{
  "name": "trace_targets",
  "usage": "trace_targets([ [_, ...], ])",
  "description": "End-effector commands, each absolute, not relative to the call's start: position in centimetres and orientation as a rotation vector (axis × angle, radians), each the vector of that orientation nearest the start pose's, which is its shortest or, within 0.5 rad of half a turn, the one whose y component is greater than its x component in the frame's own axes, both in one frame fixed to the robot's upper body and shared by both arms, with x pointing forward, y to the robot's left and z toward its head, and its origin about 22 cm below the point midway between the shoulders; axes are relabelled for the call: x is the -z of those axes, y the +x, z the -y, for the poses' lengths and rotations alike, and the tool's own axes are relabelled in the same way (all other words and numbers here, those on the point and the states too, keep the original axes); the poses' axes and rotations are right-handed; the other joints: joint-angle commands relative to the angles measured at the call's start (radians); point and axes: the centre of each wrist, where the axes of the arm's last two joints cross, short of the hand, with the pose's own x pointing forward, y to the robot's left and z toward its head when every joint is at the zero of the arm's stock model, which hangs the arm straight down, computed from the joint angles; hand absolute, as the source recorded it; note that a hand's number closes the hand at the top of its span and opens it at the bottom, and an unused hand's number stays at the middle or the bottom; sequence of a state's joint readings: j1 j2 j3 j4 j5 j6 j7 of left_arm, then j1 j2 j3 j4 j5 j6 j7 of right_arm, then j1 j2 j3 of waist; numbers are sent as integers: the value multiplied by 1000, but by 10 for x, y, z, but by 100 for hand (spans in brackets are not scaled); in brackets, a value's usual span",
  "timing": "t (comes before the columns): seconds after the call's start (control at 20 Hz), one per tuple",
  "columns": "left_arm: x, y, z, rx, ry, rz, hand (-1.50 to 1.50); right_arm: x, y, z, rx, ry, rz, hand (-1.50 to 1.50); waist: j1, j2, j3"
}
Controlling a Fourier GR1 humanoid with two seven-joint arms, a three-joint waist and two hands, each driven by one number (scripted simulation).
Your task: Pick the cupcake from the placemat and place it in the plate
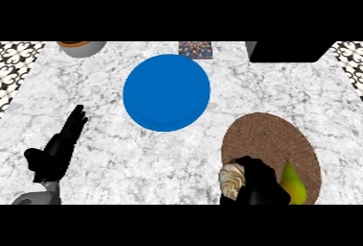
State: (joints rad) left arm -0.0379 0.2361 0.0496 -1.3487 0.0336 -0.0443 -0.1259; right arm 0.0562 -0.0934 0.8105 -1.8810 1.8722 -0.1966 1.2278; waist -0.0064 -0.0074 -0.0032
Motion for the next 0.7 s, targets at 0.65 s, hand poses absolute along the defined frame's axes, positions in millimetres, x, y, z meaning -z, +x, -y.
trace_targets([
  [0.65, 14, 266, -296, 190, 118, 1550, 0, -114, 233, 42, -271, -1430, 1210, 150, 70, 23, 3],
])
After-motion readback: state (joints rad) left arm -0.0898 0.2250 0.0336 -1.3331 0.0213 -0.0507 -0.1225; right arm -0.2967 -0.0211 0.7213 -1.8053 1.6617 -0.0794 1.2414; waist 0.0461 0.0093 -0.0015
